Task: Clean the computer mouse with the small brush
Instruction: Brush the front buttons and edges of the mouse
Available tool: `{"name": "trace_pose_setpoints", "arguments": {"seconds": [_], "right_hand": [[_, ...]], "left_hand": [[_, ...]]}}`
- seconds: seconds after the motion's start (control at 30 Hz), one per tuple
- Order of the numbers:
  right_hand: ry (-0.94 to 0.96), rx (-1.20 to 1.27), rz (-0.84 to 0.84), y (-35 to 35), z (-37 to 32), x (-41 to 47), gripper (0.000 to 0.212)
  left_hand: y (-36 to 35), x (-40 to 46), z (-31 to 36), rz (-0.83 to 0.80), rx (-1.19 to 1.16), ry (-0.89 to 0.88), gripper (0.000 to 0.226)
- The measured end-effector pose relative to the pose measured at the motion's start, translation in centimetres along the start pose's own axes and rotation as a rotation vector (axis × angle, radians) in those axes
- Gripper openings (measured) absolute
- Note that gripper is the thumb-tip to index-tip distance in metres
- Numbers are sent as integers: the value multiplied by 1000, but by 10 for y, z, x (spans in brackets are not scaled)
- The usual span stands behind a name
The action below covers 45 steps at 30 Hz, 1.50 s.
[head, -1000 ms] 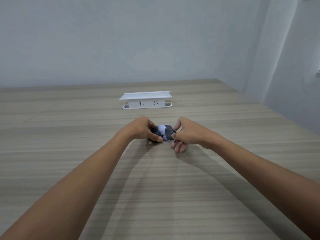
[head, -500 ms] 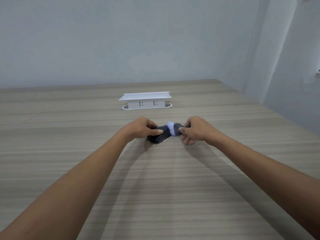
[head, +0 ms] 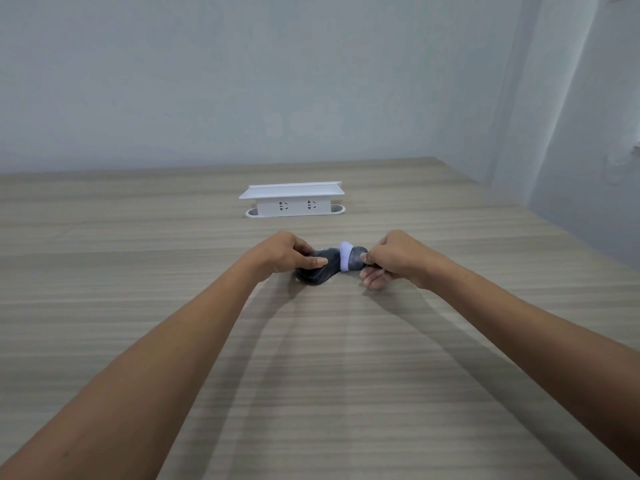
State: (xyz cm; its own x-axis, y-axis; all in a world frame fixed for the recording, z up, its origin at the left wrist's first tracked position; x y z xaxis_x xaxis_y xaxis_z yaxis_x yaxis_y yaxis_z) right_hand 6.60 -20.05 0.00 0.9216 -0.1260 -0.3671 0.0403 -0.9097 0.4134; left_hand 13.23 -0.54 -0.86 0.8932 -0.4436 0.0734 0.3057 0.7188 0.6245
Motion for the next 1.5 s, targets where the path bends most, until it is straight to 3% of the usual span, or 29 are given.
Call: {"name": "trace_pose_setpoints", "arguments": {"seconds": [0.2,0.47,0.67,0.9,1.13,1.4,1.5], "right_hand": [[-35,-93,-202,-37,5,-17,24],[-72,60,-87,-15,7,-3,25],[-152,76,-316,-56,14,-18,16],[-173,214,-142,-17,15,2,15],[-245,203,-380,-64,18,-20,13],[-136,266,-143,-15,2,1,14],[-137,233,-204,-31,3,-7,19]], "left_hand": [[1,2,0,-11,-11,-20,35],[0,1,1,-9,-9,-26,35],[1,1,0,-7,-25,-13,35],[2,1,-2,14,-22,-6,34],[1,3,-3,0,-30,-12,37],[1,1,-2,9,-41,-15,36],[1,1,-2,8,-37,-15,35]]}}
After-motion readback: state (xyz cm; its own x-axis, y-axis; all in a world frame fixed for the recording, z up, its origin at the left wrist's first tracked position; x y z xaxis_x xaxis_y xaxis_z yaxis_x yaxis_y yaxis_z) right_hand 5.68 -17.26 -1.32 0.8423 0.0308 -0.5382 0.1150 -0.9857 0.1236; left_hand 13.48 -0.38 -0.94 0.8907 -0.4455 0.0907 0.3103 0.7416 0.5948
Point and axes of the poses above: each hand's wrist, its own x-axis towards the middle knuckle, its own y-axis out of the back of the hand, z = x × y, the point moved 9 cm from there along x, towards the middle knuckle, and after that the axes turned 12 degrees about -y, right-handed, at the moved point
